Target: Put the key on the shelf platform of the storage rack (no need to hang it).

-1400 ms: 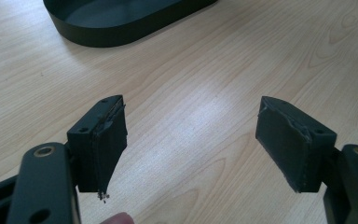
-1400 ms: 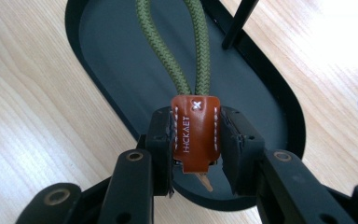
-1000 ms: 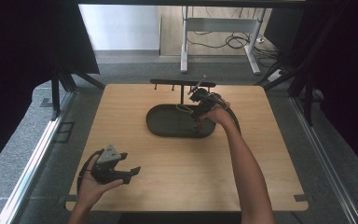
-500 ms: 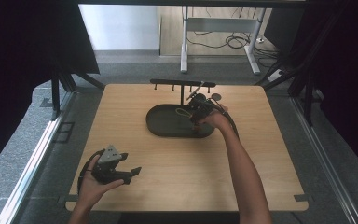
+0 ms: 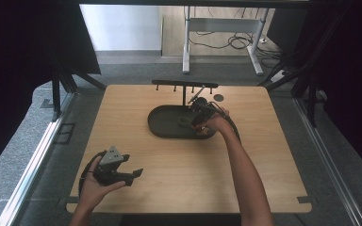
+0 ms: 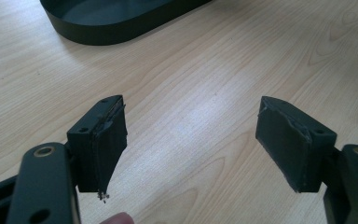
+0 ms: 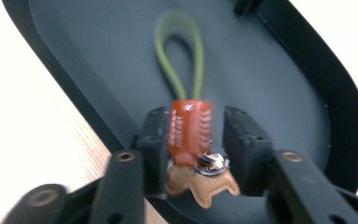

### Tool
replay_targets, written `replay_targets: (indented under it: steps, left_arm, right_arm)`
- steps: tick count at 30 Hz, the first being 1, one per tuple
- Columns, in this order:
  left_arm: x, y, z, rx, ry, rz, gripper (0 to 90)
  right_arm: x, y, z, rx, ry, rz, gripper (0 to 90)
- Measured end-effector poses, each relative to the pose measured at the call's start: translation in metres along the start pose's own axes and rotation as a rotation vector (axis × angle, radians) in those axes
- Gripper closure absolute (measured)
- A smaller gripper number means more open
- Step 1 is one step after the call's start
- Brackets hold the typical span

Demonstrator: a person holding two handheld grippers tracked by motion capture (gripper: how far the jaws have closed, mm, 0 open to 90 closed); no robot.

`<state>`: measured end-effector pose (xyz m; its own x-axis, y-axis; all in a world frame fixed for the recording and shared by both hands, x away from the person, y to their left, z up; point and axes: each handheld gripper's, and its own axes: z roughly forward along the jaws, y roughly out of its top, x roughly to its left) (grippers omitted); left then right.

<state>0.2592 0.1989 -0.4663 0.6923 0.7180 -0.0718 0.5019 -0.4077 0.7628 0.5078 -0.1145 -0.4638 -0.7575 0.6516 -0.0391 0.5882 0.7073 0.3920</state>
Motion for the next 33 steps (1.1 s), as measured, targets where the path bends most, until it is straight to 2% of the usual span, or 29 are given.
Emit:
replay_targets:
  steps: [11,19,26,33]
  left_arm:
    - [-0.001,0.0,0.001,0.004,0.001,0.005,25.0]
    - [0.0,0.0,0.001,0.004,0.003,0.005,25.0]
    - [-0.002,0.001,0.002,0.008,0.007,0.007,25.0]
    - [-0.002,0.001,0.002,0.008,0.009,0.007,25.0]
  right_arm:
    - [0.005,-0.005,-0.013,-0.029,0.009,-0.012,53.8]
    - [0.011,-0.015,-0.035,-0.086,0.044,-0.02,54.0]
    - [0.02,-0.031,-0.051,-0.112,0.062,-0.045,53.3]
    - [0.028,-0.055,-0.065,-0.146,0.076,-0.051,51.7]
